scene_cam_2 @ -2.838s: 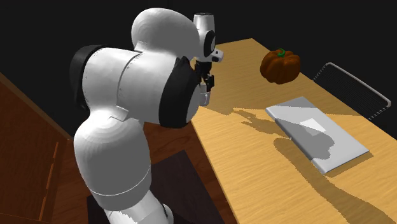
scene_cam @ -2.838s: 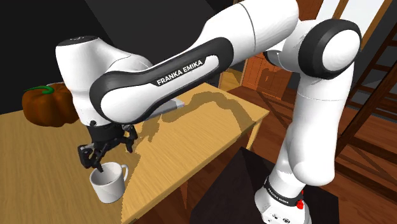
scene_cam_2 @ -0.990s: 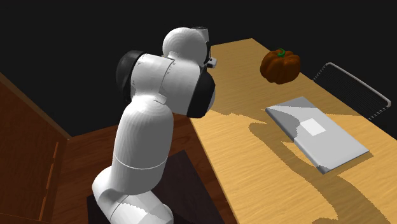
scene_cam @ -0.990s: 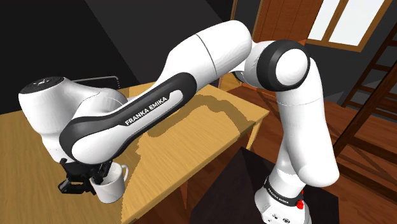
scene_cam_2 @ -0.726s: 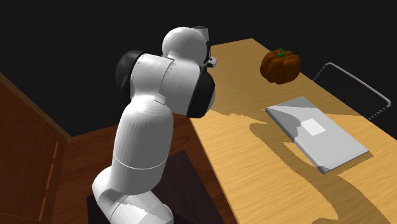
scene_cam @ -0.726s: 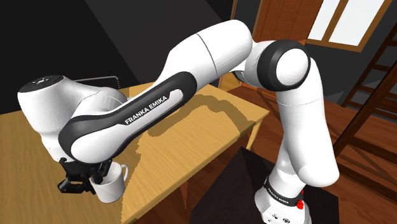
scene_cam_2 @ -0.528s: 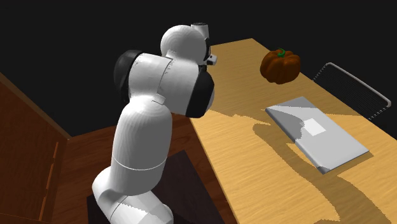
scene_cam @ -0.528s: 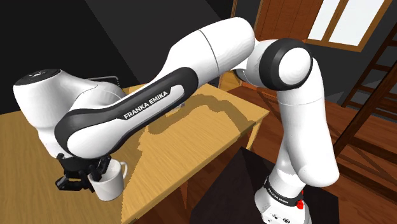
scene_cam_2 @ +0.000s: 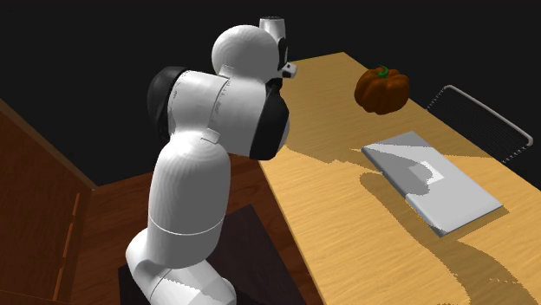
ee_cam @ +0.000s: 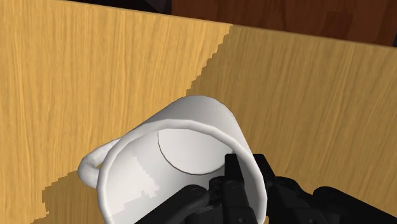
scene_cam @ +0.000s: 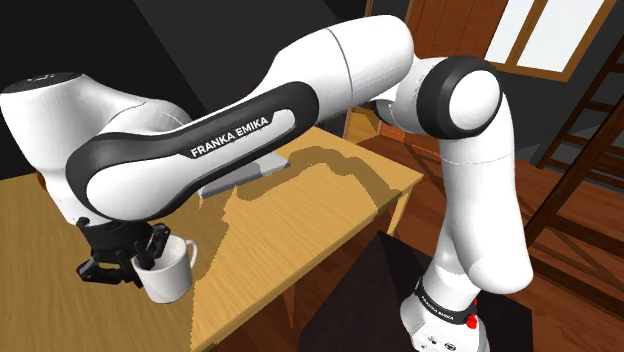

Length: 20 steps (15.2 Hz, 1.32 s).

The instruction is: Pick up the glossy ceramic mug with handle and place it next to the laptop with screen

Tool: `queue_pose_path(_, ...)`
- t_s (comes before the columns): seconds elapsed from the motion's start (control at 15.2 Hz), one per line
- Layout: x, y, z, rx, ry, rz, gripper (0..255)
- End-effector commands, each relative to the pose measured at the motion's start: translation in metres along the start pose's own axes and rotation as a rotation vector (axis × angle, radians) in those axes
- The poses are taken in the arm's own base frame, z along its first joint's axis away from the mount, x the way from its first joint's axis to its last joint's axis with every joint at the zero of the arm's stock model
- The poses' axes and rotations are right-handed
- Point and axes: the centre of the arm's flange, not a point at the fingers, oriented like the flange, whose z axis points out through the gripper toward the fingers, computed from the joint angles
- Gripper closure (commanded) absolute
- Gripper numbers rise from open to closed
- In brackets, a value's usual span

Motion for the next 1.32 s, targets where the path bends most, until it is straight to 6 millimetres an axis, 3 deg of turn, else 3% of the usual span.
queue_pose_path(0.0,-0.001,0.001,-0.011,0.000,0.000,0.000,255)
queue_pose_path(1.25,-0.002,0.006,-0.111,0.000,0.000,0.000,255)
